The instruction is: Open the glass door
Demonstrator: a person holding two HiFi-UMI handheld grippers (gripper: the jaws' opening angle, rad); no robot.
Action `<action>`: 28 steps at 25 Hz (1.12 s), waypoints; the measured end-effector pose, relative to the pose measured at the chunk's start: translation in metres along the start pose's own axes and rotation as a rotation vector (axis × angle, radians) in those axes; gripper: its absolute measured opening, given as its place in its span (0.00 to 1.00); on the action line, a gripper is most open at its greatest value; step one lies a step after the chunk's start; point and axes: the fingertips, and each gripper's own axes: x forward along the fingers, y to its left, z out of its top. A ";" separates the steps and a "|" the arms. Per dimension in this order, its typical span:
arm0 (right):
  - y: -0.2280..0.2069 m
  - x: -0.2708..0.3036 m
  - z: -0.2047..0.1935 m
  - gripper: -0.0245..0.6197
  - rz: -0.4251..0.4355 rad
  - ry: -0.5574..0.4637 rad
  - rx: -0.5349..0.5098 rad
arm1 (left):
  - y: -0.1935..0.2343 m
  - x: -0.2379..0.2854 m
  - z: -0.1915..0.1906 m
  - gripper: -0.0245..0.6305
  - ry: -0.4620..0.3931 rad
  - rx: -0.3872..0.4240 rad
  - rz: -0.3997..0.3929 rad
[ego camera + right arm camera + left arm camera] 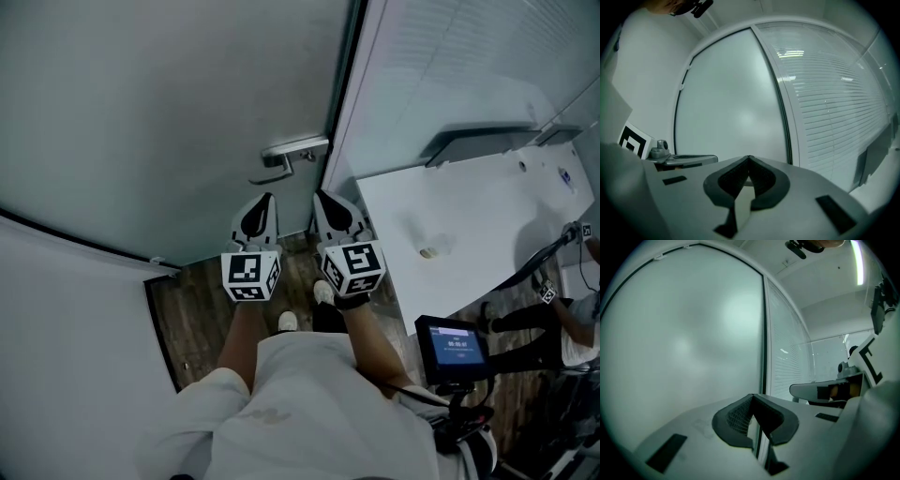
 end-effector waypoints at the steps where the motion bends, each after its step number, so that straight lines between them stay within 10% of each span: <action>1: 0.001 0.002 0.001 0.04 0.002 0.000 0.005 | 0.003 0.000 0.001 0.04 0.009 0.012 -0.001; 18: 0.006 0.008 0.000 0.04 -0.003 0.019 0.032 | 0.028 0.012 -0.023 0.06 0.186 0.163 -0.052; 28: -0.013 0.003 -0.012 0.04 -0.050 0.038 0.038 | 0.029 0.034 -0.060 0.27 0.393 0.463 -0.117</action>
